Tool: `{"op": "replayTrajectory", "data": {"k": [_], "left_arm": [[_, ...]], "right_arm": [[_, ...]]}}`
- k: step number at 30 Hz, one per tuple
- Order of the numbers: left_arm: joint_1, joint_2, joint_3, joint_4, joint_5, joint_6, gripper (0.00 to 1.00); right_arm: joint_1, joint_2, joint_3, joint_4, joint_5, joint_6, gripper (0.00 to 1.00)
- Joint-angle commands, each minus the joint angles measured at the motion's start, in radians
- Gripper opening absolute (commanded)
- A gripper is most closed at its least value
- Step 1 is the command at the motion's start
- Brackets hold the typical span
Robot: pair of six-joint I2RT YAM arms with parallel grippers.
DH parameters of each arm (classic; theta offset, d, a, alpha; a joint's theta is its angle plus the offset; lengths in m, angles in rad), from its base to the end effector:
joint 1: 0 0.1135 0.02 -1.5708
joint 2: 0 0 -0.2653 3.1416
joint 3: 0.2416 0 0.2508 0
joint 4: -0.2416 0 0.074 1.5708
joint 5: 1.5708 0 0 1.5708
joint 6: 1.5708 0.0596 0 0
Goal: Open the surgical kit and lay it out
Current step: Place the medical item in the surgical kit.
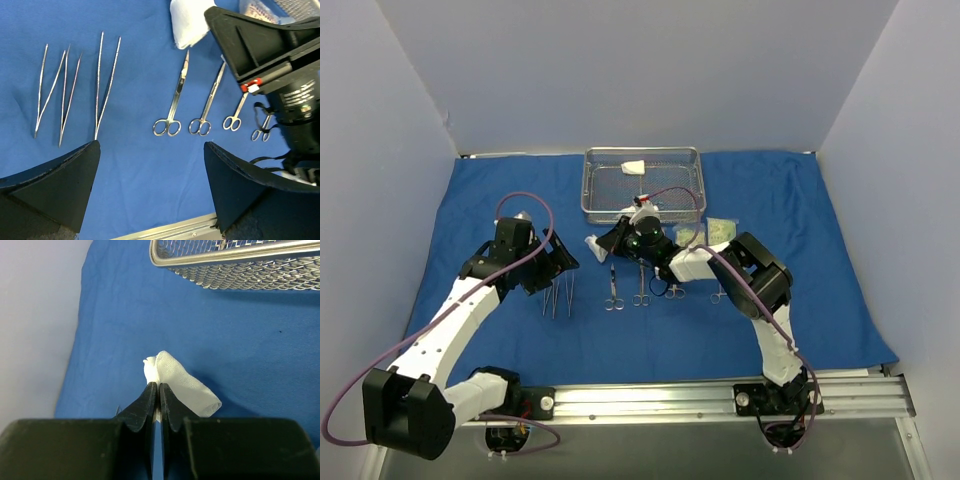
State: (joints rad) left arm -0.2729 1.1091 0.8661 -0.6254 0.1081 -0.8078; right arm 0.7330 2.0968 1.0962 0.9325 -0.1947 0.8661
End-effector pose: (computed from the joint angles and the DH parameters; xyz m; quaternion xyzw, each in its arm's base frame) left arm 0.2281 -0.0705 0.2490 -0.2298 0.9092 -0.2202 0.2685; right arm 0.3396 0.3213 0.1613 -0.0178 0.7301 0.5367 0.4226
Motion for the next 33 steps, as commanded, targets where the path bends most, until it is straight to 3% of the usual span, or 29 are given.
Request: {"op": "replayTrajectory", "data": {"k": [1,4,12,18,25,33], "left_arm": [[0.008,0.024,0.040,0.044,0.002,0.015,0.94],[0.008,0.043,0.040,0.064,0.013,0.015,0.94],[0.008,0.092,0.053,0.108,0.025,0.004,0.94],[0.008,0.136,0.071,0.122,0.024,0.004,0.94],[0.008,0.167,0.083,0.136,0.027,0.004,0.94],[0.008,0.205,0.088,0.156,0.045,0.016,0.94]], "right_arm": [[-0.010,0.008,0.045,-0.012,-0.153,-0.021,0.00],[-0.014,0.005,0.054,0.012,-0.236,-0.004,0.00],[-0.076,0.022,0.041,0.000,-0.275,0.045,0.00],[-0.138,0.054,0.094,-0.162,-0.287,-0.018,0.00],[-0.162,0.046,0.137,-0.331,-0.167,-0.144,0.00],[-0.162,0.034,0.149,-0.314,-0.128,-0.185,0.00]]}}
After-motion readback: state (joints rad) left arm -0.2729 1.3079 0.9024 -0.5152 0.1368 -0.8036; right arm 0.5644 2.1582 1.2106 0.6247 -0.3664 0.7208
